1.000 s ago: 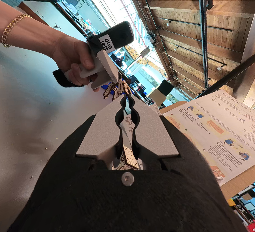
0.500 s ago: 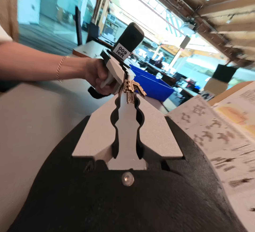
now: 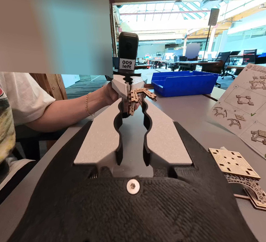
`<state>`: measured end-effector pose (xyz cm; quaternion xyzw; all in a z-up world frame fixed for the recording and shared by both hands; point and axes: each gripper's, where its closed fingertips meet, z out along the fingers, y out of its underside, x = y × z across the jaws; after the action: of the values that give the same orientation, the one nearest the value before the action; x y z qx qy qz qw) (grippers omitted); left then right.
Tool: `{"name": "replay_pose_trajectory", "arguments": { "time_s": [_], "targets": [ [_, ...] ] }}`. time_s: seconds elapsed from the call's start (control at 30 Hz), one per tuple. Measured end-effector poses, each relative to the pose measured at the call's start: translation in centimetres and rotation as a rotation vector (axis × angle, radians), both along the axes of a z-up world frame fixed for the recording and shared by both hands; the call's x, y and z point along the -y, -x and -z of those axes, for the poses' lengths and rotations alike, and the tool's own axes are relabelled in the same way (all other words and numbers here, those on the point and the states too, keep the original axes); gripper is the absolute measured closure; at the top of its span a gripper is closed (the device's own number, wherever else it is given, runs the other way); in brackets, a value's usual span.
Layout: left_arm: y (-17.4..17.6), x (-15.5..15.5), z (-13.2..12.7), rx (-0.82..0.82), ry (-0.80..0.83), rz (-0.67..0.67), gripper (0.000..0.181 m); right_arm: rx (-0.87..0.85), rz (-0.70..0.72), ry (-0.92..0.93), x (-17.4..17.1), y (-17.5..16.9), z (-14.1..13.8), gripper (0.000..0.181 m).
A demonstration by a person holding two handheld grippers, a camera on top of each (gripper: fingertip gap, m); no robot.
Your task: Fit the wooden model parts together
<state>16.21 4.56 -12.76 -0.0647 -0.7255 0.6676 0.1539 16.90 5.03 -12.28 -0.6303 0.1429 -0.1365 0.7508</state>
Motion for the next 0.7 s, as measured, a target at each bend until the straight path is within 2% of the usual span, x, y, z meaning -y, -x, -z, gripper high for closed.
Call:
{"name": "replay_pose_trajectory", "arguments": {
  "time_s": [0.1, 0.57, 0.7],
  "targets": [
    [0.1, 0.0, 0.0, 0.005, 0.003, 0.004, 0.181, 0.014, 0.011, -0.006, 0.0, 0.0, -0.1, 0.171],
    [-0.6, 0.2, 0.1, 0.017, -0.009, -0.058, 0.174, 0.039, 0.069, 0.069, 0.2, -0.8, 0.8, 0.171],
    [-1.1, 0.4, 0.0, -0.011, 0.003, -0.085, 0.179, 0.040, 0.097, 0.066, 0.3, -1.0, 0.8, 0.171]
  ]
}}
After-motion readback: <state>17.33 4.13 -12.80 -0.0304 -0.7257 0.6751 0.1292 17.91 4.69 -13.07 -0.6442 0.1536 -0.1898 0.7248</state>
